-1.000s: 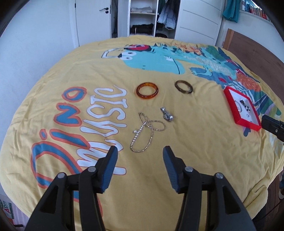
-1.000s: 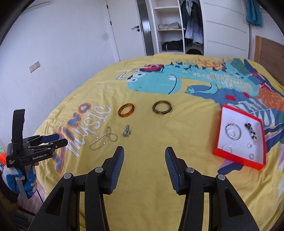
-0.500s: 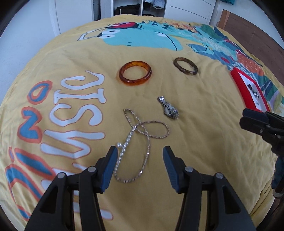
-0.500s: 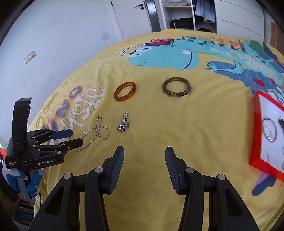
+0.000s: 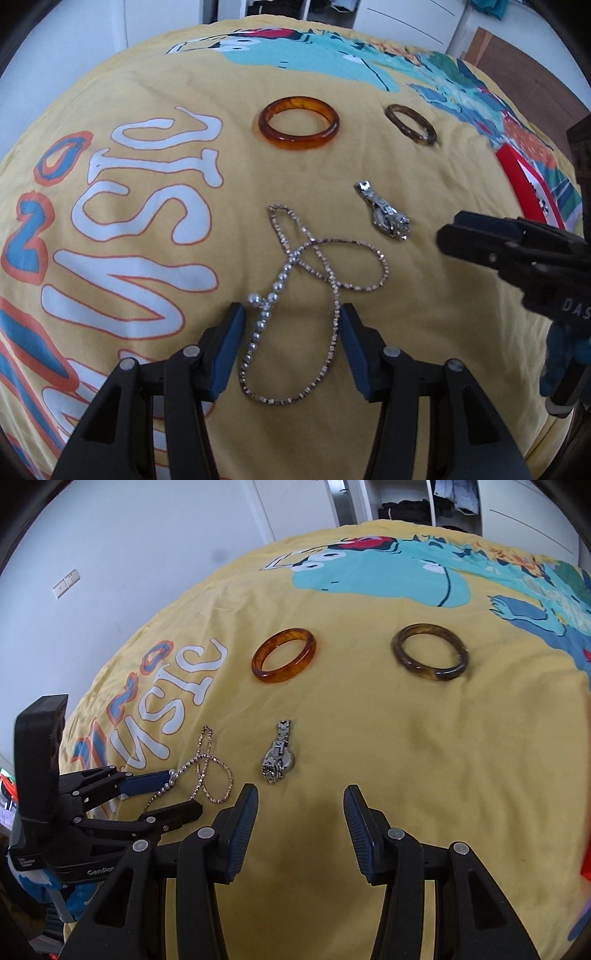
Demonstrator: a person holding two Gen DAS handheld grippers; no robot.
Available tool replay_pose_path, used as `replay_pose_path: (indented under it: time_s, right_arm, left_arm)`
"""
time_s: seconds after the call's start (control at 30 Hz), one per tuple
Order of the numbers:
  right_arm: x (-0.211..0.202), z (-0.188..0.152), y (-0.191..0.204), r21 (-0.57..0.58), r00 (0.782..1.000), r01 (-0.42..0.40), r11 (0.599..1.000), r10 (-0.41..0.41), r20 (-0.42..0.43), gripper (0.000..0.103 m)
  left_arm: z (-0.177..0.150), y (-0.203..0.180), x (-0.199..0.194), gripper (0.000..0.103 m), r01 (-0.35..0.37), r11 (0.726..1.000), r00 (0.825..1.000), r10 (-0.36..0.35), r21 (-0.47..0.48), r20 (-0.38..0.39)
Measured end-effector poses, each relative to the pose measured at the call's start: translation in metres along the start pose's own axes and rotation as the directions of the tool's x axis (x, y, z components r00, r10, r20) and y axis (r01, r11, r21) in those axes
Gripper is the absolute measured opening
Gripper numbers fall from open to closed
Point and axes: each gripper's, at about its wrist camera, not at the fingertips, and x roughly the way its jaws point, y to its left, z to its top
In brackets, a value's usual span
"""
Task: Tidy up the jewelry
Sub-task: 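Grasp the silver chain necklace with the left gripper while the right grasps the silver watch, then carry the necklace and watch into the red box and open both grippers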
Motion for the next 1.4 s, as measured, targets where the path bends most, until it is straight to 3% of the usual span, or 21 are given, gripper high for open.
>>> replay_pose_path:
  time_s: [0.23,0.43,0.6,0.83,1.07,1.4]
  right_arm:
    - [0.032,0.009,0.01,-0.005,1.0,0.005,1.0,-0.005,-0.027,0.048]
    - [0.05,0.018,0.019,-0.024,0.999,0.029,0.999,-0.03,-0.021,0.044]
    - [0.055,0.016,0.022,-0.05,0.997,0.068,0.996,-0.069,-0.02,0.025]
    - [0.043,0.012,0.025,-0.055,0.998,0.055,0.997,-0.056,-0.012,0.025]
    - [0.011,0.006,0.031,-0.046,1.0,0.027,0.999,-0.026,0.015,0.025]
    - [-0.06,-0.002,0.013,0.015,0.994,0.031,0.999,-0.032,0.105,0.025]
  left_arm:
    - [-0.009,0.018,-0.001,0.015,-0.019,0.991,0.997,0.029,-0.133,0.075]
    - [-0.014,0.018,0.001,0.012,-0.035,0.989,0.992,0.052,-0.144,0.113]
    - [-0.014,0.019,0.002,0.012,-0.029,0.988,0.991,0.048,-0.151,0.122]
    - [-0.011,0.016,-0.001,0.01,-0.046,0.988,0.993,0.062,-0.151,0.104]
    - [-0.008,0.01,-0.017,0.005,-0.017,0.986,0.995,0.032,-0.164,0.09]
    - [0.004,-0.023,-0.066,0.004,-0.016,0.99,0.988,0.037,-0.139,0.15]
